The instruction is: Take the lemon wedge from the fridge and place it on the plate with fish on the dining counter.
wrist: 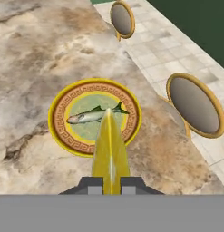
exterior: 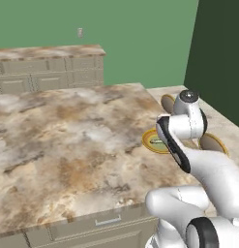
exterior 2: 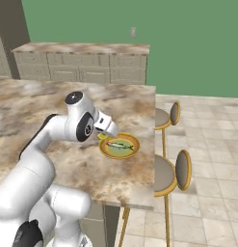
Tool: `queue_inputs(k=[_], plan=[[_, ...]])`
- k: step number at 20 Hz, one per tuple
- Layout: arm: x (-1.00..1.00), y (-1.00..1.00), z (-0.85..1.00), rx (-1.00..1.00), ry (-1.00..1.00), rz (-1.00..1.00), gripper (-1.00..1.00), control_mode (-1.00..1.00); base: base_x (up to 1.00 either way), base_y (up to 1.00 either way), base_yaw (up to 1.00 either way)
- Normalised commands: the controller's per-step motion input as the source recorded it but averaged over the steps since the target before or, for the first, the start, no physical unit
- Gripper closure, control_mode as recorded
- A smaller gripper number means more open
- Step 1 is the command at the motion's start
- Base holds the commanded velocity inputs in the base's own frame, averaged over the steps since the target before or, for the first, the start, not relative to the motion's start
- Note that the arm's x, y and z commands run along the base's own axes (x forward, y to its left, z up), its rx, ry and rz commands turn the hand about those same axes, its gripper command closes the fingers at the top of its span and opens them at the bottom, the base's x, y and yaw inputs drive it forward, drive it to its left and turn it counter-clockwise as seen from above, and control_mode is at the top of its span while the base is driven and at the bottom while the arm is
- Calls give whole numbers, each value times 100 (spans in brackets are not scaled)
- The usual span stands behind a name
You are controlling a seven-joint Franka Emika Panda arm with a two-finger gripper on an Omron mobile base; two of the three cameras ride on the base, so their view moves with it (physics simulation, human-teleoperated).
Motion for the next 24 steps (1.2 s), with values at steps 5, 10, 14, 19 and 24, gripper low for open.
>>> queue_inputs(k=[5, 10, 14, 19, 24], plan=[[98, -51, -18, 24, 21, -1, 100, -100, 0, 0, 0], [28, -14, -9, 2, 5, 0, 100, -100, 0, 0, 0], [63, 0, -37, 0, 3, 0, 100, -100, 0, 0, 0], [34, 0, -39, 0, 11, 0, 100, -100, 0, 0, 0], [-4, 2, -38, 0, 22, 0, 100, -100, 0, 0, 0]])
